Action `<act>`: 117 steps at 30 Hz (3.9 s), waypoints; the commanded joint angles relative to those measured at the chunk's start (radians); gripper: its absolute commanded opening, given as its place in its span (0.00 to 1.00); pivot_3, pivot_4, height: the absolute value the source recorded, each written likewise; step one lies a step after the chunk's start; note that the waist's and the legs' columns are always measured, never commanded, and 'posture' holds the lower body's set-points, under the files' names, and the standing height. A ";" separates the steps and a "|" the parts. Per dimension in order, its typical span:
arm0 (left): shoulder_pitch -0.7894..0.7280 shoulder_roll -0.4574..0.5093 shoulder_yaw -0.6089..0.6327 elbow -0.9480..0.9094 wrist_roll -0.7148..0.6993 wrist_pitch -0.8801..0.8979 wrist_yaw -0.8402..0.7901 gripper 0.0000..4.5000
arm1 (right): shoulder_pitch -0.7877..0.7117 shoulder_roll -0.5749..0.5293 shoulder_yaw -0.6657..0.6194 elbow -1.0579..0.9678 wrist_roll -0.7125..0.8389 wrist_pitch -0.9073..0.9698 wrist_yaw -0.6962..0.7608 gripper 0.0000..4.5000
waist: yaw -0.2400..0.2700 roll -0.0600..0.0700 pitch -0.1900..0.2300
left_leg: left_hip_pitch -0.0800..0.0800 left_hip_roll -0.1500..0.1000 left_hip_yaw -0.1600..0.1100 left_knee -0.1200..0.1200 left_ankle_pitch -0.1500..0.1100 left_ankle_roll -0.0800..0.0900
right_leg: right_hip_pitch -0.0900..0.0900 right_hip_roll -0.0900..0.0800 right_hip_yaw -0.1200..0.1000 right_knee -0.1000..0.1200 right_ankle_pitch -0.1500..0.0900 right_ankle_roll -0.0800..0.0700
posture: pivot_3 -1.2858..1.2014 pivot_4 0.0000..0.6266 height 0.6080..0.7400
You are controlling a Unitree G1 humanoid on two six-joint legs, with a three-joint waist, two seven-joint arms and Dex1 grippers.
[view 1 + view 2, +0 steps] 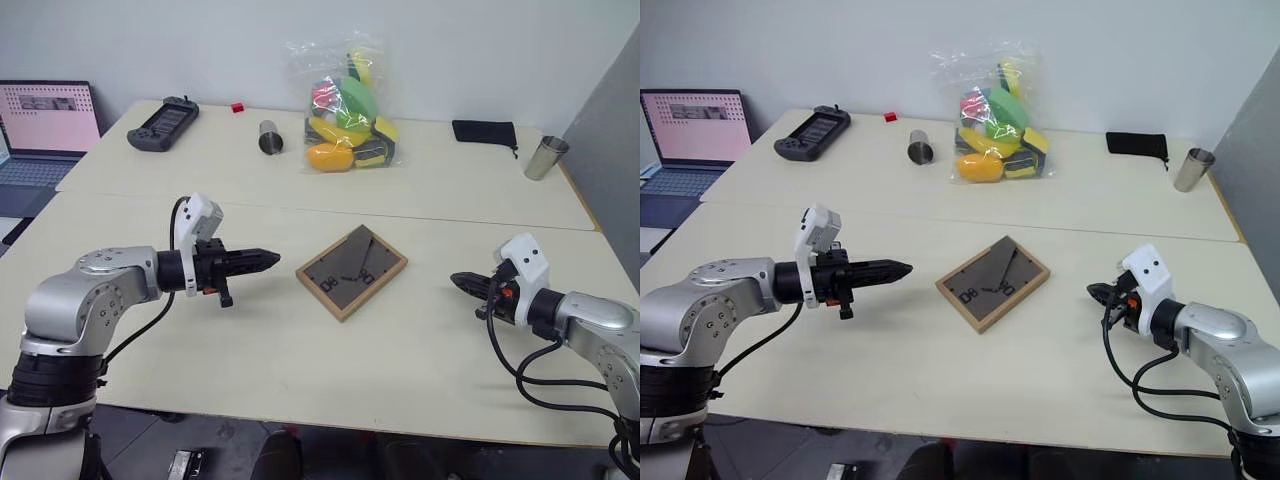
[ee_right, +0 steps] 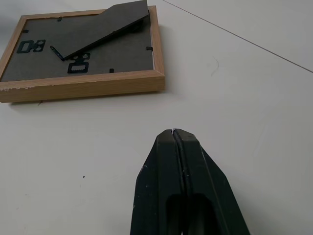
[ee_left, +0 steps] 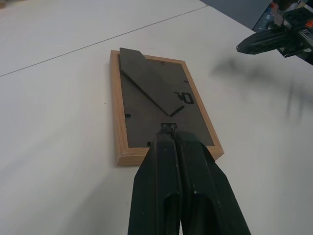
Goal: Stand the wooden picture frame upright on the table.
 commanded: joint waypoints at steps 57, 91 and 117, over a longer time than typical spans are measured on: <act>-0.636 -0.411 -0.321 1.200 0.603 -0.746 -0.246 0.00 | -0.074 0.062 0.131 -0.108 -0.098 -0.023 -0.118 0.00 | 0.011 0.001 0.000 | -0.001 -0.002 -0.001 0.006 0.001 0.002 | 0.000 0.001 0.000 0.008 0.001 -0.001 | 0.52 0.24 1.00; -0.577 -0.376 -0.261 1.067 0.637 -0.663 -0.370 0.00 | -0.284 0.268 0.351 0.338 -0.297 -0.240 -0.085 0.00 | -0.009 0.001 0.000 | -0.001 -0.002 -0.003 0.014 0.001 0.002 | -0.001 0.001 -0.001 0.017 0.001 -0.001 | 0.52 0.24 1.00; -0.484 -0.307 -0.234 0.942 0.633 -0.573 -0.287 0.00 | -0.327 0.306 0.364 0.388 -0.349 -0.279 -0.033 0.00 | -0.013 0.001 -0.001 | 0.000 -0.001 -0.003 0.014 0.001 0.002 | -0.001 0.001 -0.001 0.019 0.001 -0.001 | 0.52 0.24 1.00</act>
